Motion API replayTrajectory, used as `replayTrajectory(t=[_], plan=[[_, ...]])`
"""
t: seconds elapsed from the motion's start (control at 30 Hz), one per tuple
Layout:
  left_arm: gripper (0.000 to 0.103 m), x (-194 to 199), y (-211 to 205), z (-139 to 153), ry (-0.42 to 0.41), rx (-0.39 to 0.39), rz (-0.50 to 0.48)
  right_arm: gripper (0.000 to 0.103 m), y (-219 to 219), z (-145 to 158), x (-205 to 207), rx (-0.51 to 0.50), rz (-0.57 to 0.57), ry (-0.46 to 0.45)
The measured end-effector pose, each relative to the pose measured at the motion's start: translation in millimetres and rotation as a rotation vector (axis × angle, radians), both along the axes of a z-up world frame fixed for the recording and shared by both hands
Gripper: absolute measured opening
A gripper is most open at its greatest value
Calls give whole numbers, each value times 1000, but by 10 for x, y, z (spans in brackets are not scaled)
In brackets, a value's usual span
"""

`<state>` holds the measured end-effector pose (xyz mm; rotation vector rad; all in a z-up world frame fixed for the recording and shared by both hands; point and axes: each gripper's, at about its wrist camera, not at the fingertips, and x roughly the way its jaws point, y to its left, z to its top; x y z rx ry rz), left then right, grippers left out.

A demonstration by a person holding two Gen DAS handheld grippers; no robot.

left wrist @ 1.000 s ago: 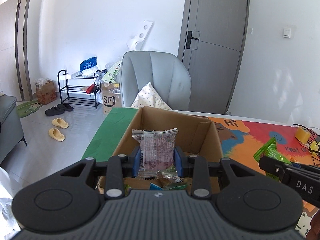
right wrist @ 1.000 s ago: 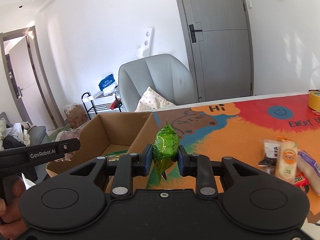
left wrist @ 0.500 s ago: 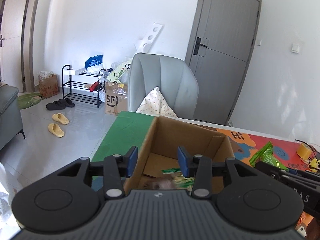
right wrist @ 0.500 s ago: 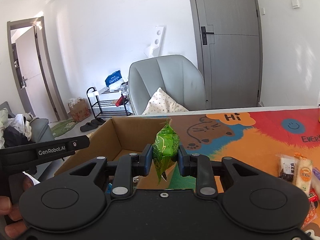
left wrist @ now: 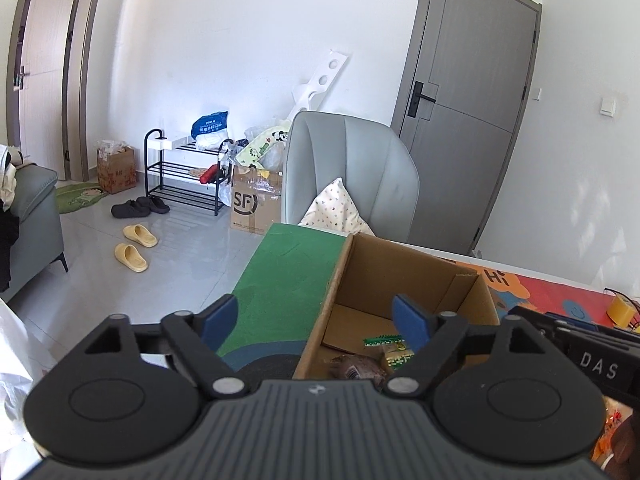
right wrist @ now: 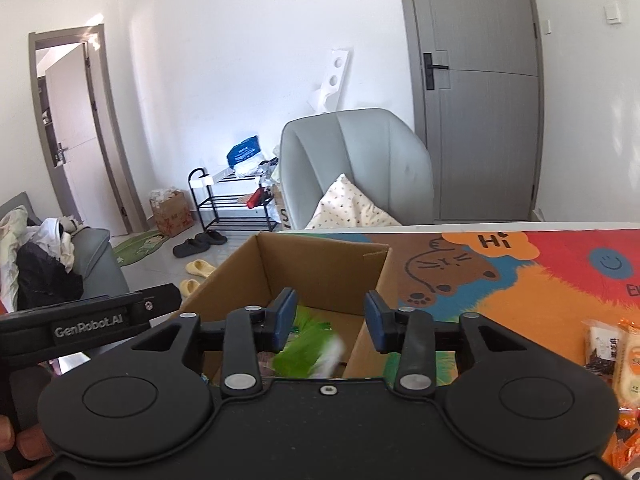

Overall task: Organize snacks
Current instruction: 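Open both grippers to drop the snacks into the box, then move both tools back toward the snacks on the table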

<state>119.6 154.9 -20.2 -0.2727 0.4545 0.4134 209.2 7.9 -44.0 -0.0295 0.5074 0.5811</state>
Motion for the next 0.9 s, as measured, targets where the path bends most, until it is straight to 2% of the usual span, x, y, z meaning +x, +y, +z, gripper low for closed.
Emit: replayTrajectory(t=[0.33, 0.63, 0.9], plan=[[93, 76, -215, 7, 18, 21, -34, 62, -397, -53, -30, 16, -110, 24], [98, 114, -554, -7, 16, 18, -95, 71, -828, -112, -98, 38, -190, 41], [99, 141, -903, -18, 17, 34, -154, 74, -1211, -125, -164, 44, -254, 45]])
